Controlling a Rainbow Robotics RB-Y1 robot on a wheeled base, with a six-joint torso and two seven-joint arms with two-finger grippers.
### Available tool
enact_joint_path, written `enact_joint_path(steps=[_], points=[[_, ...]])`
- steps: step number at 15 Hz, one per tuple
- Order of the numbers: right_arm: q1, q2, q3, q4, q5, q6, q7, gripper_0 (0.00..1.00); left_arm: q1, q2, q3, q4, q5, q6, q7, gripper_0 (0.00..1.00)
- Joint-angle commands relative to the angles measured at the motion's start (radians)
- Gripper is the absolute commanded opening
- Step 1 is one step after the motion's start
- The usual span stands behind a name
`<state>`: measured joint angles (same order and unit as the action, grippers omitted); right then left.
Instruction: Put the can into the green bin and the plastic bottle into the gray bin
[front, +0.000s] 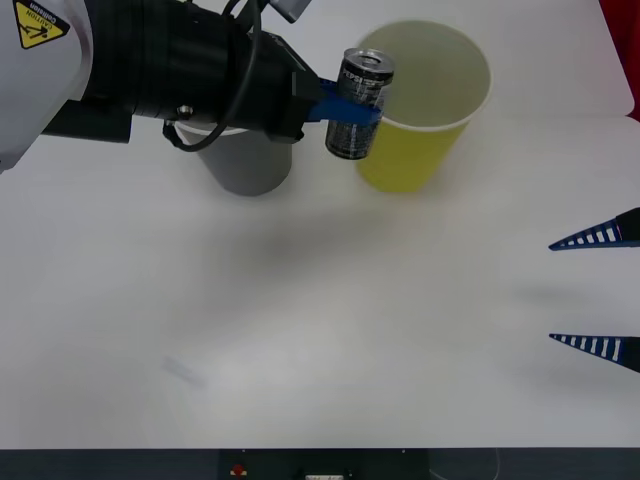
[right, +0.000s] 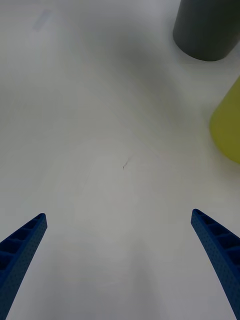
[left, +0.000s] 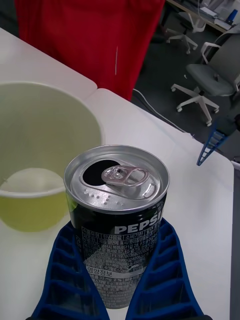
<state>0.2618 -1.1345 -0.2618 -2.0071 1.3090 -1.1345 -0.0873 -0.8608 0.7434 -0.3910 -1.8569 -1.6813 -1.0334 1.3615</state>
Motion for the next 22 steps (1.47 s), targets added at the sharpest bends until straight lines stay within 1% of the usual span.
enact_joint_path(steps=[1, 4, 8, 9, 12, 13, 15, 19, 20, 21, 22], points=[[0.000, 0.000, 0.000, 0.000, 0.000, 0.000, 0.000, 1.00, -0.096, -0.059, -0.014, 0.114, -0.009, -0.016, -0.005, 0.00], [0.000, 0.000, 0.000, 0.000, 0.000, 0.000, 0.000, 1.00, -0.210, -0.113, -0.060, 0.277, -0.018, -0.011, -0.032, 0.00], [0.000, 0.000, 0.000, 0.000, 0.000, 0.000, 0.000, 1.00, -0.333, -0.210, -0.117, 0.513, -0.034, 0.062, -0.088, 0.00], [0.000, 0.000, 0.000, 0.000, 0.000, 0.000, 0.000, 1.00, -0.342, -0.234, -0.117, 0.547, -0.051, 0.081, -0.101, 0.00], [0.000, 0.000, 0.000, 0.000, 0.000, 0.000, 0.000, 1.00, -0.363, -0.302, -0.123, 0.616, -0.130, 0.119, -0.105, 0.00], [0.000, 0.000, 0.000, 0.000, 0.000, 0.000, 0.000, 1.00, -0.363, -0.306, -0.137, 0.619, -0.146, 0.141, -0.105, 0.00], [0.000, 0.000, 0.000, 0.000, 0.000, 0.000, 0.000, 1.00, -0.365, -0.305, -0.180, 0.622, -0.149, 0.196, -0.105, 0.00], [0.000, 0.000, 0.000, 0.000, 0.000, 0.000, 0.000, 1.00, -0.365, -0.305, -0.184, 0.624, -0.150, 0.199, -0.124, 0.00], [0.000, 0.000, 0.000, 0.000, 0.000, 0.000, 0.000, 1.00, -0.365, -0.305, -0.184, 0.625, -0.150, 0.202, -0.136, 0.49], [0.000, 0.000, 0.000, 0.000, 0.000, 0.000, 0.000, 1.00, -0.365, -0.305, -0.184, 0.624, -0.147, 0.204, -0.139, 0.94], [0.000, 0.000, 0.000, 0.000, 0.000, 0.000, 0.000, 1.00, -0.365, -0.306, -0.184, 0.625, -0.144, 0.207, -0.157, 1.00]])
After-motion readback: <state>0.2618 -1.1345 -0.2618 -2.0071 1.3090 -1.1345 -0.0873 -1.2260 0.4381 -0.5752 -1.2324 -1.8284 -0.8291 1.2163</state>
